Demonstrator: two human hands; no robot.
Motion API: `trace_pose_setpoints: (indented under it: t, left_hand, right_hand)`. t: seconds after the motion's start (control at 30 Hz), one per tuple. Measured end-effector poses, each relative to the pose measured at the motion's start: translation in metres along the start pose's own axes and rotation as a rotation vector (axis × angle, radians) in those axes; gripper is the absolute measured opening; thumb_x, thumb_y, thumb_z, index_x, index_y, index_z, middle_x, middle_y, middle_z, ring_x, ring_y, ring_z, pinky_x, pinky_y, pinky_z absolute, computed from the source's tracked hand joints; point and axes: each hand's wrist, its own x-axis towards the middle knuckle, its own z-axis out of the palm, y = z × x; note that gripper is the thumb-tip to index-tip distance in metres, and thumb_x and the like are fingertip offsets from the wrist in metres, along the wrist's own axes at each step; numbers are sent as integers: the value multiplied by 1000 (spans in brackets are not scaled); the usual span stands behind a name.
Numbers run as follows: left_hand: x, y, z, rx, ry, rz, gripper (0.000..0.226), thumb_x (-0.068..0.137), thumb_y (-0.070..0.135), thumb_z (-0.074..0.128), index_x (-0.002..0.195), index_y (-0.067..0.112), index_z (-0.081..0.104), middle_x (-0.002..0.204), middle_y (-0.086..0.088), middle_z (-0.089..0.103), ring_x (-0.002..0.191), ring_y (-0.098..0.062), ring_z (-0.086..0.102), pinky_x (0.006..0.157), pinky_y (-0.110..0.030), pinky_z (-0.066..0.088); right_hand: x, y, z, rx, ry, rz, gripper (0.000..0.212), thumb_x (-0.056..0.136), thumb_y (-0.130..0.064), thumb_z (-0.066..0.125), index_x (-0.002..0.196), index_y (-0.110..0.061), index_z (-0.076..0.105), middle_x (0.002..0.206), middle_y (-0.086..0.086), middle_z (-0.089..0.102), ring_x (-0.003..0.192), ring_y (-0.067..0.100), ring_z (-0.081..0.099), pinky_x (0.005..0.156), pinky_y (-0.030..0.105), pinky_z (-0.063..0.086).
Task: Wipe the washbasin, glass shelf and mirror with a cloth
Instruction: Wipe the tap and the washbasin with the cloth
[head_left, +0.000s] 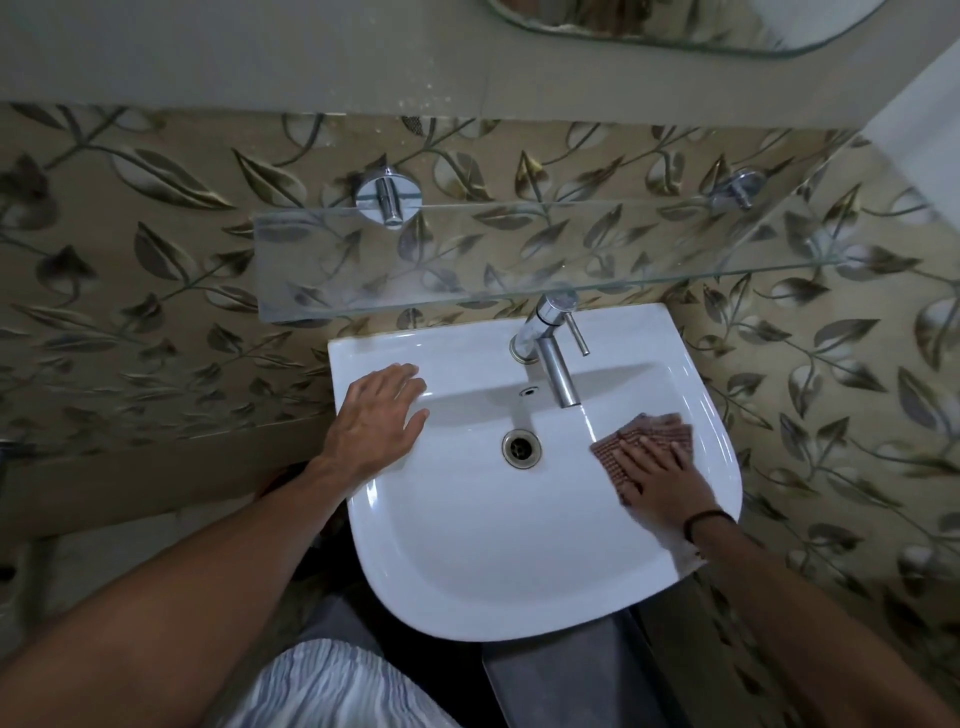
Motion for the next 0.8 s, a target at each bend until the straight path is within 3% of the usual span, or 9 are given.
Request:
trace_pose_setpoints:
  t: [0.13, 0.27, 0.37, 0.43, 0.5, 0.63, 0.8]
  left_hand:
    - [0, 0, 0, -4, -10, -1, 35, 98, 40, 50, 126, 22, 58, 146, 1, 51, 139, -20, 41, 111, -41, 34]
    - [-1, 1, 1, -7, -3, -7, 31, 98, 35, 58, 125, 22, 59, 145, 1, 52, 139, -20, 42, 111, -41, 34]
    - [-1, 1, 1, 0, -4, -9, 31, 98, 35, 57, 126, 21, 58, 146, 1, 51, 139, -20, 41, 111, -41, 33]
    - [0, 1, 1, 2, -1, -8, 30, 99, 35, 56, 126, 22, 58, 146, 1, 51, 140, -20, 41, 111, -40, 33]
    - [0, 1, 1, -7, -1, -9, 30, 99, 35, 56, 126, 22, 58, 146, 2, 51, 140, -19, 41, 111, -40, 33]
    - [-1, 0, 4, -23, 9, -20, 32, 98, 38, 49, 125, 23, 59, 146, 2, 52, 139, -19, 43, 110, -40, 34]
    - [-1, 1, 4, -32, 18, -16, 36, 97, 41, 44, 124, 23, 59, 145, 2, 53, 138, -20, 43, 110, -39, 33]
  right_hand:
    - [22, 37, -22, 45, 20, 131, 60, 84, -39, 36, 128, -15, 69, 137, 5, 63, 133, 28, 50, 111, 57, 23]
    - [43, 22, -20, 78, 72, 190, 61, 85, -31, 35, 136, -9, 61, 143, 10, 57, 137, 36, 48, 115, 57, 14]
    - [64, 1, -5, 123, 39, 171, 64, 83, -31, 33, 134, -7, 63, 141, 12, 59, 135, 39, 49, 113, 62, 23]
    - [66, -18, -11, 70, 36, 117, 70, 85, -36, 26, 144, -10, 52, 153, 10, 47, 143, 37, 39, 112, 65, 29]
    - [54, -32, -16, 96, -19, 59, 70, 91, -40, 24, 156, -16, 31, 165, 5, 22, 152, 33, 21, 118, 59, 19]
    - [11, -24, 11, -4, -132, -78, 66, 85, -49, 36, 137, -18, 60, 147, 5, 55, 137, 34, 49, 102, 59, 44]
    - [-29, -1, 8, 62, -72, 100, 67, 77, -55, 38, 122, -20, 73, 129, 0, 68, 123, 29, 62, 105, 52, 39]
